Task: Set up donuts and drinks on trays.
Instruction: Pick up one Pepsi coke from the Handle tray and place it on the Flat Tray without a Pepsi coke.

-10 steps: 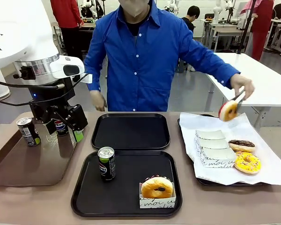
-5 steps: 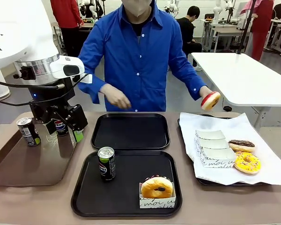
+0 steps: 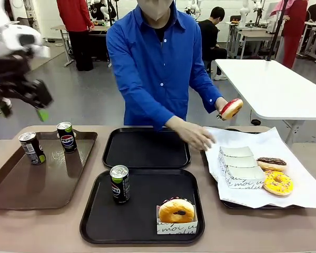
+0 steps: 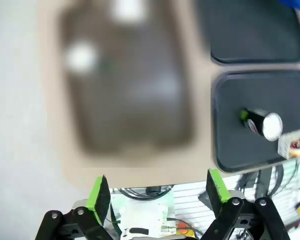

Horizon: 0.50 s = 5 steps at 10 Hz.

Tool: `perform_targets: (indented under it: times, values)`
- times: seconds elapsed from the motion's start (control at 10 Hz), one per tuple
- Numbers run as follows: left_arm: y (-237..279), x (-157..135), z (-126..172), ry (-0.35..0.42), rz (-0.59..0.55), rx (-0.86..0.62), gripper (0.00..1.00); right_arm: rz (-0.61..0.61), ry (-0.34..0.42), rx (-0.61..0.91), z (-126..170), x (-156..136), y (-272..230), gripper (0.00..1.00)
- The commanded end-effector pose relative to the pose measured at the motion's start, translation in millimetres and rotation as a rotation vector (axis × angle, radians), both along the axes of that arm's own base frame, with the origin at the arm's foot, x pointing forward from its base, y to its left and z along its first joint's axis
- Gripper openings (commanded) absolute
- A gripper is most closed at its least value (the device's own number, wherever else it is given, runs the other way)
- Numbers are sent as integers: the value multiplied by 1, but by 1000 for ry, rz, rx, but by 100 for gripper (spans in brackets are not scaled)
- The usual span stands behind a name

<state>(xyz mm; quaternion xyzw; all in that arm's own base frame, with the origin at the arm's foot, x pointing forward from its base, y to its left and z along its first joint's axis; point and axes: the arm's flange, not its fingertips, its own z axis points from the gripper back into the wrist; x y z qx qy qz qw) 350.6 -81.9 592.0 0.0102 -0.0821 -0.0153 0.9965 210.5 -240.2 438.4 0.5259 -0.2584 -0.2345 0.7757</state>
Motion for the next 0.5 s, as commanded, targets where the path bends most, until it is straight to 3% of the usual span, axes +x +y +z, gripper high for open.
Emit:
perform_targets:
  times: [0.0, 0.3, 0.4]
  values:
    - [33, 32, 7, 47, 101, -14, 100, -1, -37, 10, 0, 3, -1, 100]
    - [78, 78, -7, 98, 147, -95, 100, -1, -37, 10, 0, 3, -1, 100]
    - [74, 48, 1, 50, 155, -33, 100, -1, -37, 10, 0, 3, -1, 100]
